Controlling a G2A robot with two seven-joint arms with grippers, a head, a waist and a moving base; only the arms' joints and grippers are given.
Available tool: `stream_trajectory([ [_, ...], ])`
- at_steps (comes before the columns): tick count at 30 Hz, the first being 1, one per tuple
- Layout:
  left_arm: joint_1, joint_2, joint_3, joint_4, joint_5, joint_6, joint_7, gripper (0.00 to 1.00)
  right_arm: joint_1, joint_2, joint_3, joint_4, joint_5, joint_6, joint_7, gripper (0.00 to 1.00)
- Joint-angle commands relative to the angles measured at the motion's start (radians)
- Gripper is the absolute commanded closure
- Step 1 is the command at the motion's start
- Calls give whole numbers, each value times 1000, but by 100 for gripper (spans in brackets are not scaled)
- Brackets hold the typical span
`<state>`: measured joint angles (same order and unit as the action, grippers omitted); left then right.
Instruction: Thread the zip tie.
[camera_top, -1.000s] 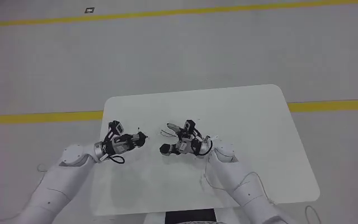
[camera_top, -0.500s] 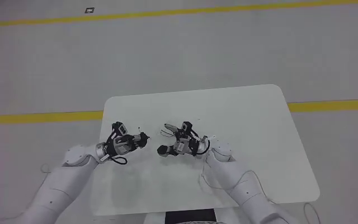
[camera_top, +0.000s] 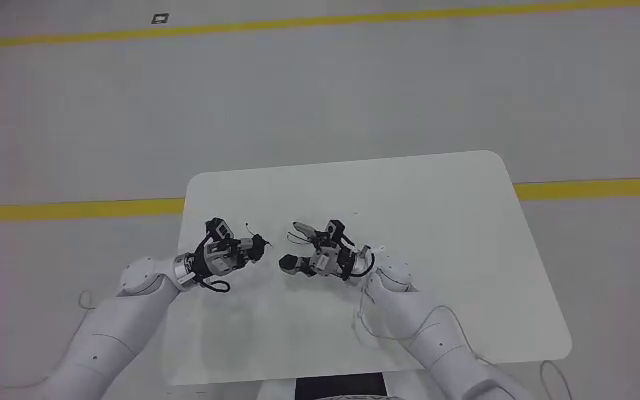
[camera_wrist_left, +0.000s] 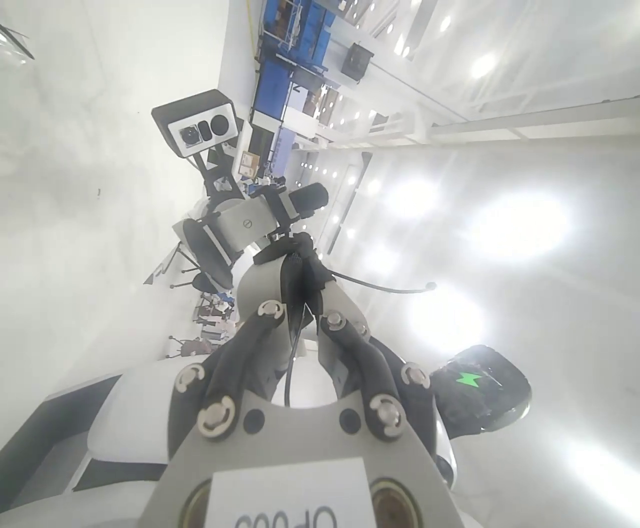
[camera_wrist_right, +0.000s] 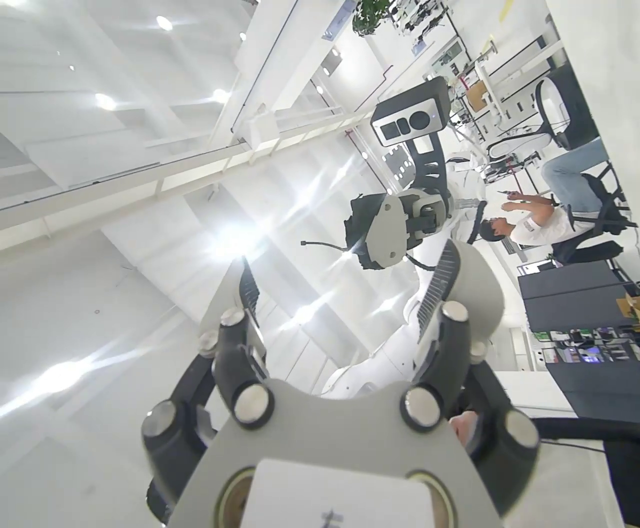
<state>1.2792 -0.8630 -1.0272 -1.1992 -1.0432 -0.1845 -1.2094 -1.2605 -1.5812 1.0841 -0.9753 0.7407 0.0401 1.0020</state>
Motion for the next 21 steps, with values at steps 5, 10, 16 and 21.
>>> stream_trajectory([
  [5, 0, 0, 0, 0, 0, 0, 0, 100, 18, -6, -31, 31, 20, -18, 4, 59],
  [10, 0, 0, 0, 0, 0, 0, 0, 100, 37, -13, -56, 56, 38, -24, 8, 64],
  [16, 0, 0, 0, 0, 0, 0, 0, 100, 53, -20, -78, 82, 57, -35, 11, 66],
  [21, 0, 0, 0, 0, 0, 0, 0, 100, 61, -22, -89, 94, 67, -47, 12, 70],
])
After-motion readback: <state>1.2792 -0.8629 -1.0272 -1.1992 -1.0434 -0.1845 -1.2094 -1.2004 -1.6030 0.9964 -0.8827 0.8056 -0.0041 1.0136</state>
